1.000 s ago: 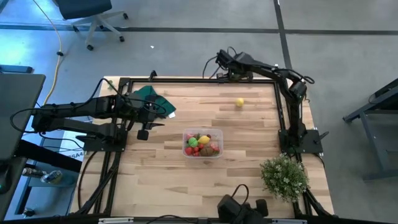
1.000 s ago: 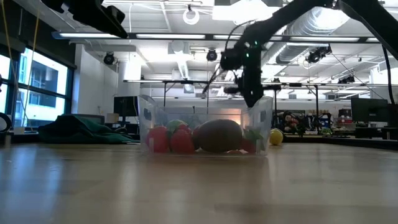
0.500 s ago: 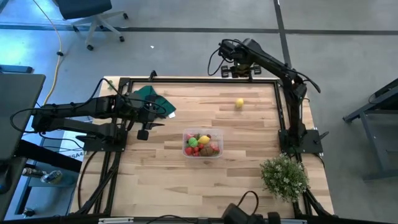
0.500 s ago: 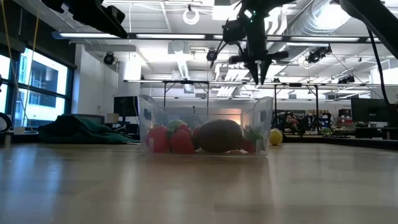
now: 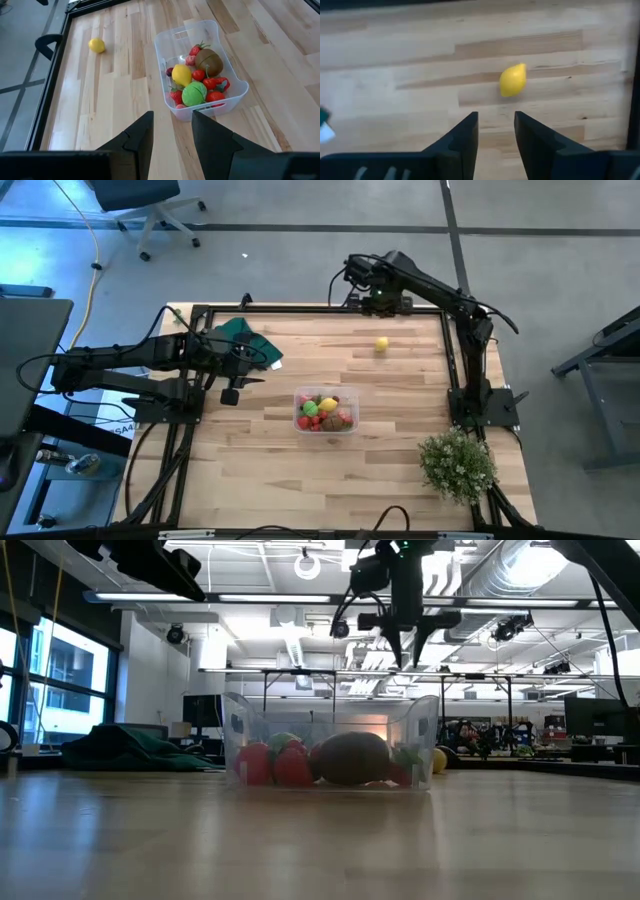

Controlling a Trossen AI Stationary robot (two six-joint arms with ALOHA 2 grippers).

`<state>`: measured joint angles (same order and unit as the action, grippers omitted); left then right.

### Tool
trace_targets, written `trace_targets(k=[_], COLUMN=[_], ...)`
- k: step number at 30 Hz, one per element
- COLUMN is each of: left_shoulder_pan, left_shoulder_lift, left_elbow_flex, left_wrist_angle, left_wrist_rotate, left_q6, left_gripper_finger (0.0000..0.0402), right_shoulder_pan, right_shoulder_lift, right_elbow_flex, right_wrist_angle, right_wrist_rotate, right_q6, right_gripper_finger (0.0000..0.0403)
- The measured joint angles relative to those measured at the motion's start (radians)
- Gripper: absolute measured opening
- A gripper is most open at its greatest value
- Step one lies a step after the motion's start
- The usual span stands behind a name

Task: Pick and placing Produce into tupperware
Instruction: Put the yellow lemon into the transparent bin

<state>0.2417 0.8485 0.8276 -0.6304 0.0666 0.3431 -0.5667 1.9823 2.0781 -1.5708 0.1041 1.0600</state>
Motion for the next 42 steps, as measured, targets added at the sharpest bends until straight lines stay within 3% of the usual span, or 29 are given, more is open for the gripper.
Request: trace_targets(k=[8, 16, 20, 29, 42], left_shoulder_pan=[0.000, 0.000, 0.000, 0.000, 0.000], left_shoulder_lift=[0.000, 0.000, 0.000, 0.000, 0.000], left_elbow_flex=[0.000, 0.000, 0.000, 0.000, 0.000], left_wrist_angle=[0.000, 0.000, 0.000, 0.000, 0.000], left_wrist_rotate=[0.000, 0.000, 0.000, 0.000, 0.000], left_q6=[0.000, 0.000, 0.000, 0.000, 0.000], left_gripper_finger=[0.0122, 0.0122, 0.0122, 0.0122, 0.0122], right_shoulder_pan=[0.038, 0.054, 0.037, -0.017, -0.031], right_shoulder_lift=[-0.001, 0.000, 0.000, 0.001, 0.001], right_elbow_flex=[-0.019, -0.182, -0.281, -0.523, -0.543], right_wrist_angle=[0.000, 0.002, 0.067, 0.395, 0.318], right_wrist_rotate=[0.052, 0.007, -0.010, -0.081, 0.000], right_q6=[0.271, 0.448, 0.459, 0.454, 0.484], right_gripper_finger=[0.0137, 0.0162, 0.0171, 0.0174, 0.0174])
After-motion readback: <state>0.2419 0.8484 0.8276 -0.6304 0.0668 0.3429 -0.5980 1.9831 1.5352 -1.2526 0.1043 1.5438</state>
